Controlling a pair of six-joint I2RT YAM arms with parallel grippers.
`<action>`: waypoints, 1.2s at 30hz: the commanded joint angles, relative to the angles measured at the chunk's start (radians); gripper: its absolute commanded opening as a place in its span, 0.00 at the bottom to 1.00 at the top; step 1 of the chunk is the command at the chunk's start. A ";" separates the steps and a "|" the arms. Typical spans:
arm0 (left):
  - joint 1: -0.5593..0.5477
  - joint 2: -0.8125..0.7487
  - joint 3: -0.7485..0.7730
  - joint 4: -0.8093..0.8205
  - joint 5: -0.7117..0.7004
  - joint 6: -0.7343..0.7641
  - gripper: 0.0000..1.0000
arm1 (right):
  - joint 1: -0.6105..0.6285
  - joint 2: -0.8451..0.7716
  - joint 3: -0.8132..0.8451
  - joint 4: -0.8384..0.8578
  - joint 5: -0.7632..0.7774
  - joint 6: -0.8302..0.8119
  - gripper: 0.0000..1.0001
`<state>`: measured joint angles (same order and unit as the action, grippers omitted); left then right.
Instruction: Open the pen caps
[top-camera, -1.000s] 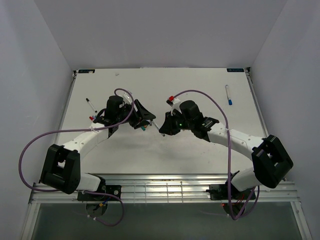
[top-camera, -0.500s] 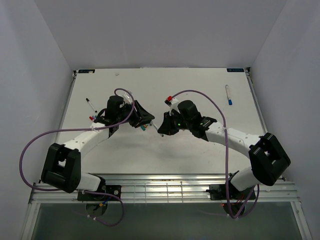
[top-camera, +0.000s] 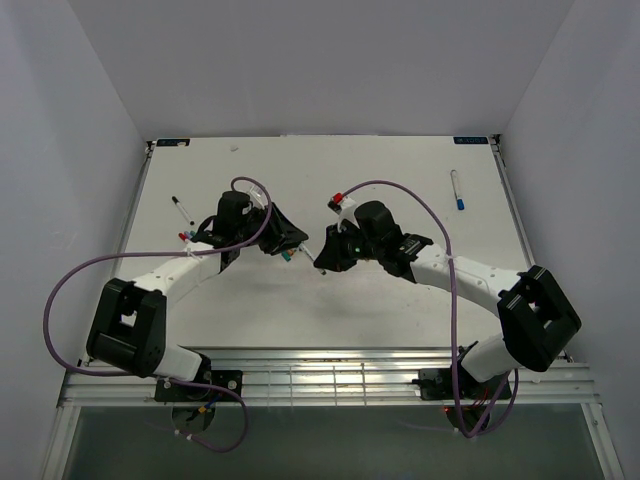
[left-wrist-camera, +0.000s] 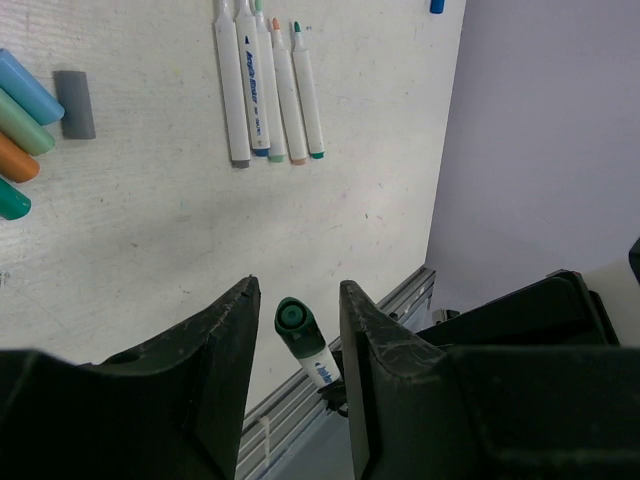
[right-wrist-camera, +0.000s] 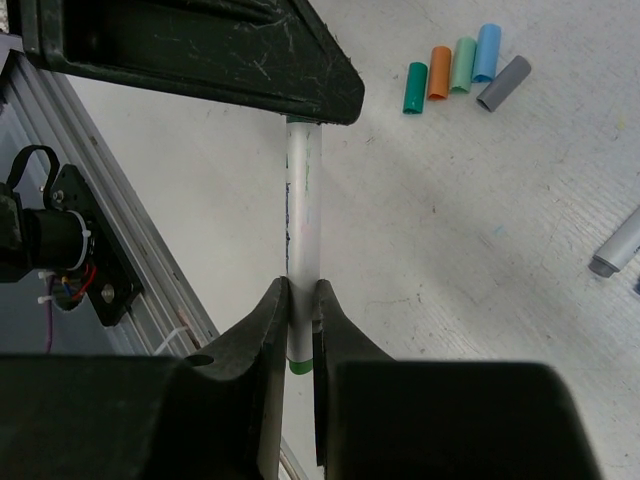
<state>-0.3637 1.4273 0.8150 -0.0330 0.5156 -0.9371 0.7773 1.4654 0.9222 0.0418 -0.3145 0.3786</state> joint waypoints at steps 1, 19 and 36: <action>-0.004 -0.005 0.038 -0.002 -0.017 0.024 0.47 | 0.008 -0.016 0.040 0.047 -0.015 0.002 0.08; -0.004 -0.010 0.030 -0.013 -0.012 0.021 0.00 | 0.013 0.120 0.173 0.033 -0.034 -0.020 0.35; -0.004 0.018 0.147 -0.117 -0.058 0.006 0.00 | 0.023 0.210 0.176 0.043 -0.040 -0.020 0.08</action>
<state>-0.3641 1.4364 0.9146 -0.1291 0.4740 -0.9260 0.7906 1.6577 1.0897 0.0689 -0.3622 0.3737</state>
